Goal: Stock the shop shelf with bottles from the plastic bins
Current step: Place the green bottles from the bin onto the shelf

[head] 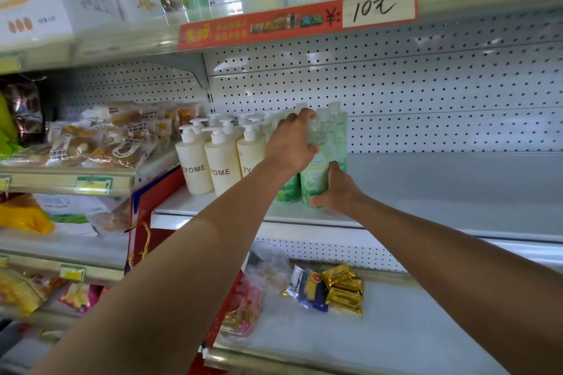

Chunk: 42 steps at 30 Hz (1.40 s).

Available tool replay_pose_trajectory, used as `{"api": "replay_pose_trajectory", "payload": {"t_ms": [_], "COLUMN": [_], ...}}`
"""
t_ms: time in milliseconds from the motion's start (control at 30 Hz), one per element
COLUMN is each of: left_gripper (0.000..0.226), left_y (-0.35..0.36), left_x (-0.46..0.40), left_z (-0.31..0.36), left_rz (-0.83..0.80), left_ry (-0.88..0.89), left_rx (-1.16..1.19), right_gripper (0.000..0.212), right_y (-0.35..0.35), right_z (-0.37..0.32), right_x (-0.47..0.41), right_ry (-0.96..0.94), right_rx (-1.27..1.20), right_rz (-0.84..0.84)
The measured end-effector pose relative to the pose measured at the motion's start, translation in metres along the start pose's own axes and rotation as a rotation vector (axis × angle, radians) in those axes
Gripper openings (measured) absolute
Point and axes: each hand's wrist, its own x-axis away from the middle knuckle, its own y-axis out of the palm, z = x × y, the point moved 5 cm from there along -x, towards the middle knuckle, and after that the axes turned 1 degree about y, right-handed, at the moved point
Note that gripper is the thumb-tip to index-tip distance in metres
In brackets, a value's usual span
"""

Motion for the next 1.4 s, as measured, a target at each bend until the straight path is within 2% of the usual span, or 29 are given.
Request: {"api": "replay_pose_trajectory", "payload": {"t_ms": [133,267,367,567,767,1000,1167,1400], "left_gripper": [0.058,0.036,0.02,0.018,0.015,0.014,0.023,0.05], "left_y": [-0.009,-0.017,-0.005,0.044,0.118,0.219,0.294,0.389], "left_x": [0.012,0.048,0.079,0.136,0.202,0.302,0.378,0.478], "left_z": [0.002,-0.008,-0.018,-0.036,-0.073,-0.129,-0.162,-0.198], "left_rz": [0.066,0.134,0.077,-0.078,-0.309,-0.628,-0.768,-1.108], "left_ry": [0.019,-0.001,-0.067,-0.152,-0.242,-0.433,-0.595,-0.801], "left_rx": [-0.079,-0.061,-0.011,0.032,0.083,0.146,0.171,0.251], "right_gripper": [0.057,0.034,0.026,0.023,0.019,0.021,0.022,0.025], "right_y": [-0.011,-0.028,-0.028,0.002,0.067,0.162,0.237,0.339], "right_z": [0.003,0.007,0.008,0.024,0.078,0.169,0.239,0.316], "right_x": [0.017,0.048,0.07,0.106,0.135,0.175,0.209,0.248], "right_ry": [-0.014,-0.09,-0.195,-0.261,-0.164,0.069,0.226,0.466], "right_rx": [0.136,0.358,0.411,0.413,0.411,0.375,0.393,0.242], "right_rz": [0.036,0.156,0.199,0.174,-0.011,-0.3,-0.456,-0.616]}}
